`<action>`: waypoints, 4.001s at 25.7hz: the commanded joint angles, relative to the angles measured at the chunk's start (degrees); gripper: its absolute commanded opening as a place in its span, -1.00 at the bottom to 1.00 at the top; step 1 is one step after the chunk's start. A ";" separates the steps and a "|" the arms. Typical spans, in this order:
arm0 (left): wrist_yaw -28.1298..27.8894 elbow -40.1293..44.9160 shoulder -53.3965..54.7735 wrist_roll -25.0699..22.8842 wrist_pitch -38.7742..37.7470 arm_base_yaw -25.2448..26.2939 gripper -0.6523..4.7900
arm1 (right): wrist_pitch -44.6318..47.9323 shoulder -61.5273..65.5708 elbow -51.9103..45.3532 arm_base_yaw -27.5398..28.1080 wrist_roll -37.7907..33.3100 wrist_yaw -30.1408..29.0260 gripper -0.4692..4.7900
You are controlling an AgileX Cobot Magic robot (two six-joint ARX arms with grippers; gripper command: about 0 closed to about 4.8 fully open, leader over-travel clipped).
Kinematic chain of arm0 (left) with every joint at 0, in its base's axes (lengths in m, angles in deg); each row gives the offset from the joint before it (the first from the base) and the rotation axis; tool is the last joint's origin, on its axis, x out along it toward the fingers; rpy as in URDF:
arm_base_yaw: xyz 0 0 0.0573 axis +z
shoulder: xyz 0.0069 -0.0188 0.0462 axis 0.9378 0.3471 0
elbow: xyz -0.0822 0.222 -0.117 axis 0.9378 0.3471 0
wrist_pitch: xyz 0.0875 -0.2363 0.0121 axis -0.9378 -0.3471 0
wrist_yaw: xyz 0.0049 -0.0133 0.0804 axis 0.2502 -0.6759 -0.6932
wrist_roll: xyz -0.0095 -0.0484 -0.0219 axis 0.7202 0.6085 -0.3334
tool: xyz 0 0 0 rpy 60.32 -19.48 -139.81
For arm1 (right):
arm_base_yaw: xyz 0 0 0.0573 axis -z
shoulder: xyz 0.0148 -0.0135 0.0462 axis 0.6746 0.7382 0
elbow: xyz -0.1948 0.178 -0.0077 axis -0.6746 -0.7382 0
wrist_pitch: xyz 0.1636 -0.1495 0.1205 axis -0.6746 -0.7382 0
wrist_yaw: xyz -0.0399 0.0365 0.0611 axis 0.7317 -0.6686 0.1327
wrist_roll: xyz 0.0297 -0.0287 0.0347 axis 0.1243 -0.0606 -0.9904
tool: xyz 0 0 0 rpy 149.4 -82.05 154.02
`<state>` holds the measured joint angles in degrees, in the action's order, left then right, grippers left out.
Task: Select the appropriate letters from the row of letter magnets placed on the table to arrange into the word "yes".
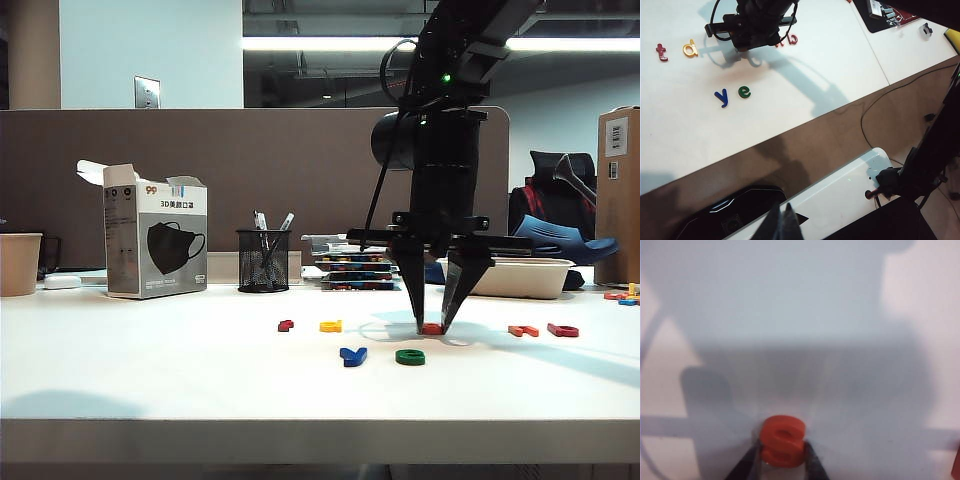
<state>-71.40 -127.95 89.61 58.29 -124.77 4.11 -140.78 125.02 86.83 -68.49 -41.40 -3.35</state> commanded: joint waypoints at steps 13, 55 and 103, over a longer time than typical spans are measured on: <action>0.22 -0.31 -0.13 0.09 0.44 -0.02 -0.78 | -0.26 0.07 0.04 -0.07 0.13 0.04 -0.55; 0.17 -0.28 -0.13 0.09 0.68 -0.02 -0.78 | -13.79 -20.65 -1.55 -0.22 -1.44 0.07 -0.55; 0.02 -0.28 -0.13 0.09 0.87 -0.02 -0.78 | 13.18 -22.36 -31.06 -0.92 1.40 -5.22 -0.55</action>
<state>-71.44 -127.95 89.61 58.29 -124.59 4.11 -128.08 102.47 55.82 -69.38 -41.09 -8.35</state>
